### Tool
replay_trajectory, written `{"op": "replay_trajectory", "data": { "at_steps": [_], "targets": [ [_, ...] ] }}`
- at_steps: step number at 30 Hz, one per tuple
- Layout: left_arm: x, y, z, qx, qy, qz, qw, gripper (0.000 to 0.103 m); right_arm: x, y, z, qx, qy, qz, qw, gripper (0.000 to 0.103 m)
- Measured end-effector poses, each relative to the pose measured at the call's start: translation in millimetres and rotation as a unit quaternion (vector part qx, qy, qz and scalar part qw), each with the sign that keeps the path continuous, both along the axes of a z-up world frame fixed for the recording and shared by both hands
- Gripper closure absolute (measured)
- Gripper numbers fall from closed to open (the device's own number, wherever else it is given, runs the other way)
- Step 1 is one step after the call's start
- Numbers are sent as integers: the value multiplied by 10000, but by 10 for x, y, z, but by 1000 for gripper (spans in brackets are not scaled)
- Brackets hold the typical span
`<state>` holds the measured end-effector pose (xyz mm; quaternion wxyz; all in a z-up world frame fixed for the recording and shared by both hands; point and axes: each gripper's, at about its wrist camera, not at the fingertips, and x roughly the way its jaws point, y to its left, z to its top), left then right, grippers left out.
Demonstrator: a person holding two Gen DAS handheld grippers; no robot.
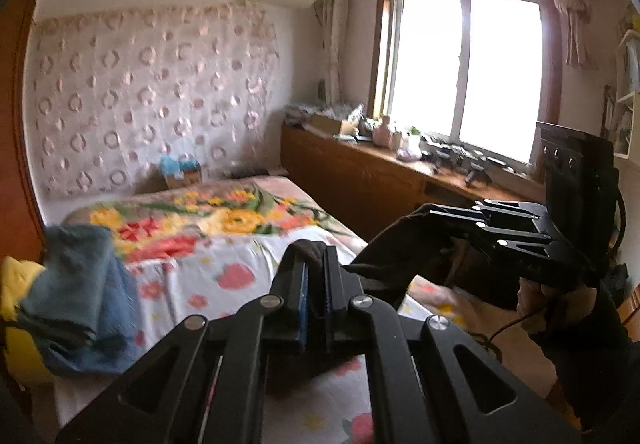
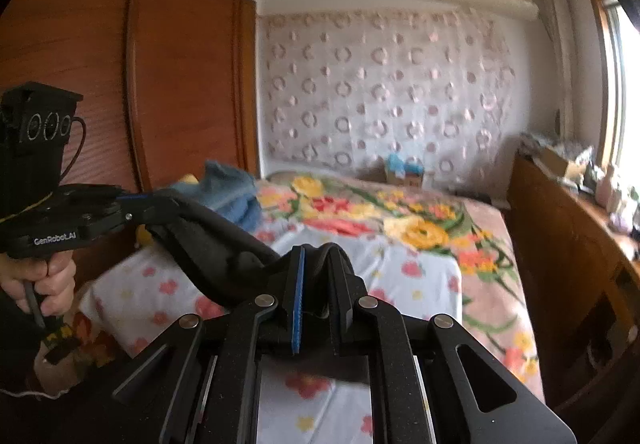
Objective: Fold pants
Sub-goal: 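Lift the black shorts off the bed with both grippers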
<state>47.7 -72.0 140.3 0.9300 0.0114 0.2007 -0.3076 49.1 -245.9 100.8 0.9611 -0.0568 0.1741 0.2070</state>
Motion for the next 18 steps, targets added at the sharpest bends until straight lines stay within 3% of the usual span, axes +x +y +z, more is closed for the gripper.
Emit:
{"op": "replay_trajectory", "data": {
  "at_steps": [4, 11, 15, 18],
  "targets": [
    [104, 113, 29, 184, -196, 224, 9994, 100, 104, 159, 160, -16, -82, 119, 9999, 95],
    [774, 392, -280, 140, 253, 673, 9973, 100, 679, 479, 54, -124, 247, 84, 9996, 95],
    [971, 437, -78, 67, 18, 829, 9965, 100, 990, 638, 148, -319, 99, -87, 9994, 96],
    [950, 476, 55, 90, -97, 848, 9963, 100, 1096, 612, 375, -186, -86, -188, 9996, 96]
  ]
}}
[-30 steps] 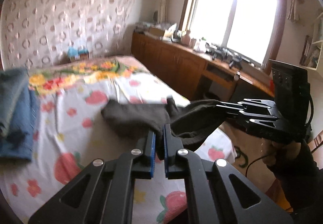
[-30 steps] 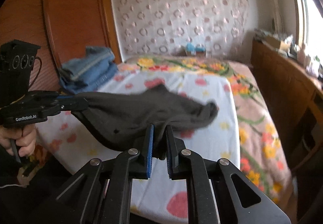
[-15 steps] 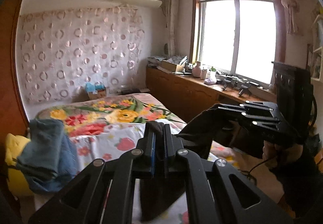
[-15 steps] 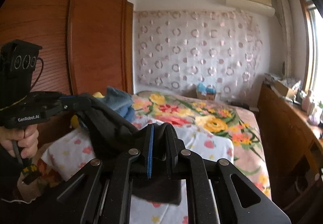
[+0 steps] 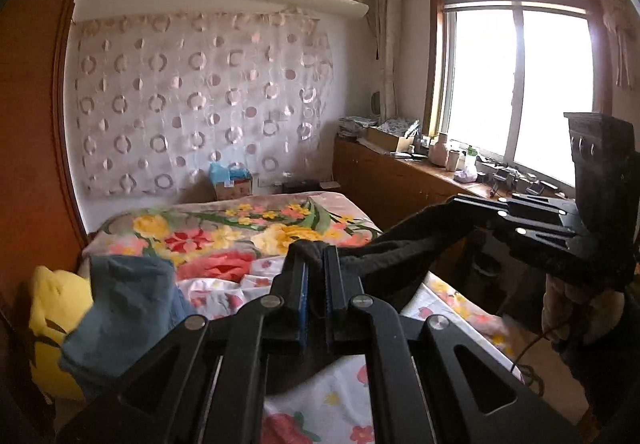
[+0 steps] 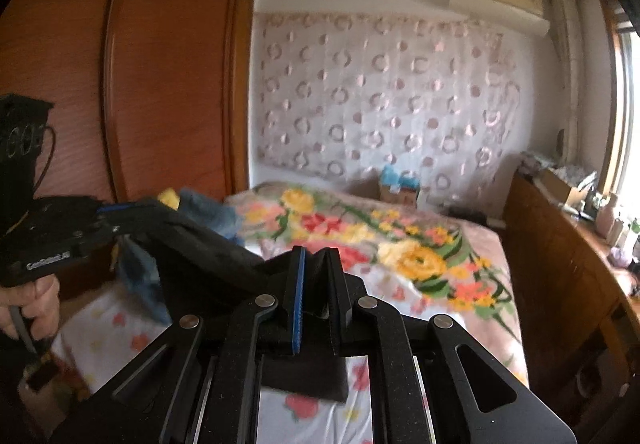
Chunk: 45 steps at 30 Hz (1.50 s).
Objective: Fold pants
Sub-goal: 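Lift the black shorts off the bed with both grippers, then lower the held shorts back onto the sheet with both grippers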
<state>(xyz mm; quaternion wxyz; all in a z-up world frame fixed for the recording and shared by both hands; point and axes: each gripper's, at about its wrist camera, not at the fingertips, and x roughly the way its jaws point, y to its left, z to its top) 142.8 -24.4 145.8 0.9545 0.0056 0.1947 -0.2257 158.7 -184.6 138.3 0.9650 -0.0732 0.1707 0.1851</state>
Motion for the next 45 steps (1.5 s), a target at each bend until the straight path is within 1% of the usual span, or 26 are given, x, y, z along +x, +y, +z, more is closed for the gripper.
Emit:
{"op": "replay_trajectory", "data": {
  "at_steps": [2, 4, 9, 12, 17, 19, 22, 26, 31, 40, 45],
  "targets": [
    [-68, 5, -78, 92, 73, -10, 9999, 100, -11, 4, 40, -4, 14, 32, 10000, 96],
    [-150, 8, -239, 167, 224, -20, 9996, 100, -35, 22, -94, -80, 169, 80, 9998, 96],
    [-399, -49, -794, 396, 715, -112, 9966, 100, -158, 5, -697, -138, 727, 132, 9972, 96],
    [-524, -72, -975, 410, 926, -186, 9947, 100, -289, -13, -1061, -116, 1057, 185, 9942, 96],
    [-831, -72, -1187, 329, 1106, -270, 9929, 100, -561, -38, -1363, -10, 1322, 275, 9908, 96],
    [-939, -49, -1271, 296, 1176, -291, 9922, 100, -662, -25, -1450, -29, 1394, 296, 9898, 96],
    [-1016, -22, -1373, 300, 1273, -284, 9910, 100, -777, 2, -1533, -35, 1488, 360, 9882, 96],
    [-1104, 12, -1551, 200, 1442, -269, 9890, 100, -920, 33, -1671, -2, 1609, 414, 9861, 95],
    [-1181, -5, -1719, 146, 1619, -240, 9864, 100, -997, 77, -1826, -48, 1708, 384, 9845, 95],
    [-1270, -83, -2068, 214, 1955, -250, 9802, 99, -1095, 43, -2140, -124, 1938, 275, 9806, 95],
    [-1306, -144, -2182, 265, 2076, -281, 9774, 99, -1145, 0, -2267, -149, 2007, 178, 9794, 95]
  ]
}}
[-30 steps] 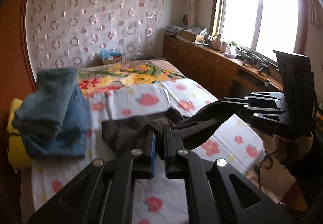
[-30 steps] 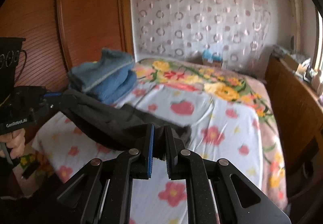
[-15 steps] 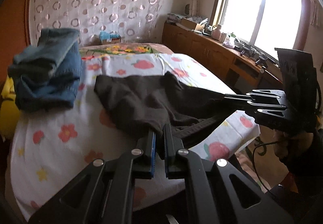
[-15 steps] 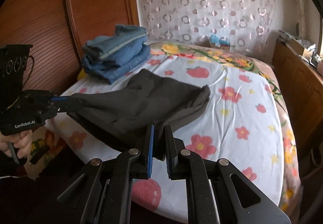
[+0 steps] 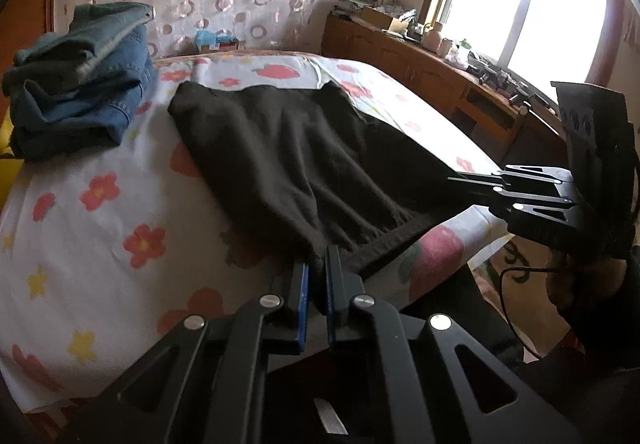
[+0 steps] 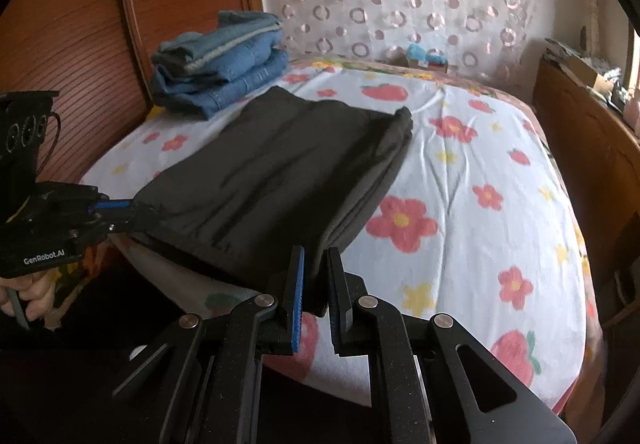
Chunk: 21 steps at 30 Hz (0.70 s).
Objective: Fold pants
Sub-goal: 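Lower the held shorts back onto the sheet with both grippers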
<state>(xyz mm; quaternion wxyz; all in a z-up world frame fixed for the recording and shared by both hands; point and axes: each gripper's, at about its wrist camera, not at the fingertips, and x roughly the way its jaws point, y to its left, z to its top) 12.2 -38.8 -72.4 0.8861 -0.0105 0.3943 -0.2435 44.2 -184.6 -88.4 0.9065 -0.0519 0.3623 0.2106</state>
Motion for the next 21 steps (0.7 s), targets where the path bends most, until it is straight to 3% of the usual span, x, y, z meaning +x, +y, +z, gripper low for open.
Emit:
{"op": "replay_trajectory", "data": {
  "at_steps": [11, 21],
  "targets": [
    [-12, -4, -42, 13, 25, 3, 10000, 99, -4, -83, -195, 173, 206, -109, 9996, 95],
    [-134, 1, 240, -76, -344, -81, 9993, 99, -75, -99, -24, 325, 17, -45, 9995, 95]
  ]
}}
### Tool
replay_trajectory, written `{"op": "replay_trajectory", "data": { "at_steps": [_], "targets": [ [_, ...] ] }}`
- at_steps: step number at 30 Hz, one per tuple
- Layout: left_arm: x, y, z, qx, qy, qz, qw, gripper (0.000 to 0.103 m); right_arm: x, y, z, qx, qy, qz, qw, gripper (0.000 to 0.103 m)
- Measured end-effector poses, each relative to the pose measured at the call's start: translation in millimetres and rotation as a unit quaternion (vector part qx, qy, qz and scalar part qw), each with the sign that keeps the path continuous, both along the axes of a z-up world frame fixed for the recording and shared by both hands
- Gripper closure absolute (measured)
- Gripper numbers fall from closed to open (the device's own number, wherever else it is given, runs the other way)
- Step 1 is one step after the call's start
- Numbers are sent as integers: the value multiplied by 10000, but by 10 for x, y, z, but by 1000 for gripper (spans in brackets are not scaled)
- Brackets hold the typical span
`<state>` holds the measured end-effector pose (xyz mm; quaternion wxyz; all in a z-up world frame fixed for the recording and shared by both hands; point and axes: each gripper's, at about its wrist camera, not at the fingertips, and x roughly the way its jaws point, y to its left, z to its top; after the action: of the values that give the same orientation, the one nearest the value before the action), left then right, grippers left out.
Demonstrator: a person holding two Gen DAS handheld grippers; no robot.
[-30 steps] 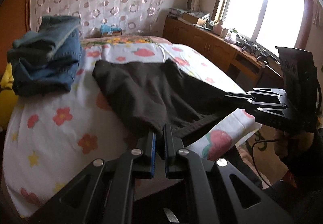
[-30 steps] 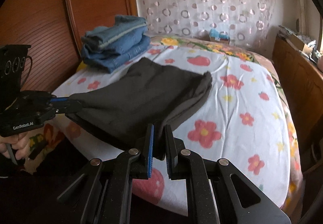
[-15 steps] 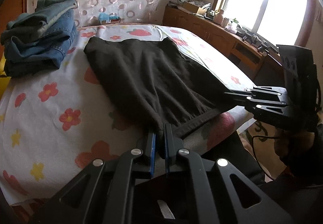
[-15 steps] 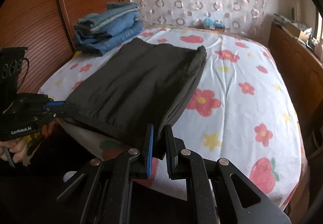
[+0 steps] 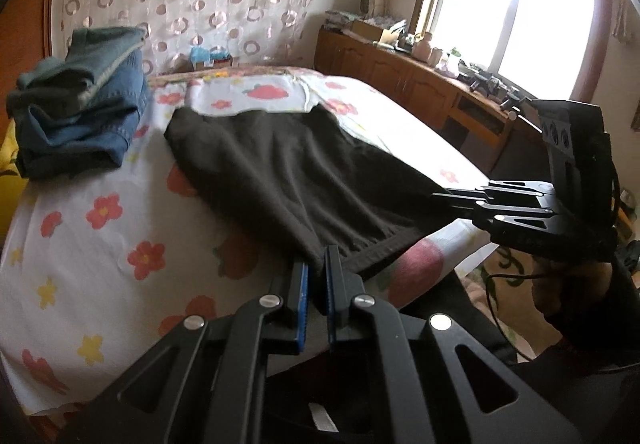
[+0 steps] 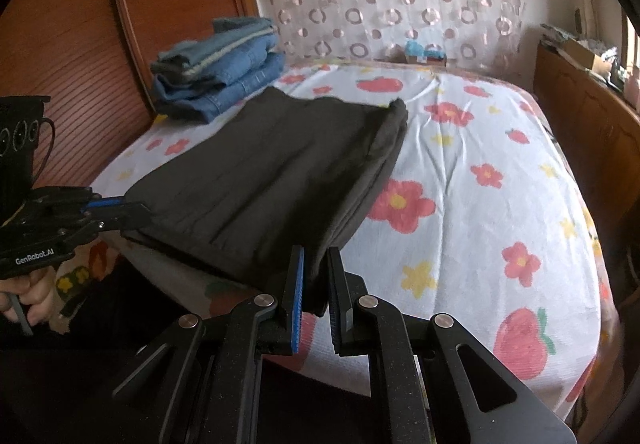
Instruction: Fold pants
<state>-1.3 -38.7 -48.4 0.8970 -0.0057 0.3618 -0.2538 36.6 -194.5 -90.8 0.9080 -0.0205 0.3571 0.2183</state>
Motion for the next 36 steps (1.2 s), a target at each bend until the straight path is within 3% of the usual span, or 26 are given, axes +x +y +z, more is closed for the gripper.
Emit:
{"op": "replay_trajectory", "data": {
  "at_steps": [21, 36],
  "targets": [
    [-76, 15, 393, -175, -411, -138, 9989, 99, -238, -107, 425, 174, -472, 51, 9987, 95],
    [528, 54, 595, -131, -720, 39, 9973, 99, 328, -12, 650, -18, -900, -106, 9959, 95]
  ]
}}
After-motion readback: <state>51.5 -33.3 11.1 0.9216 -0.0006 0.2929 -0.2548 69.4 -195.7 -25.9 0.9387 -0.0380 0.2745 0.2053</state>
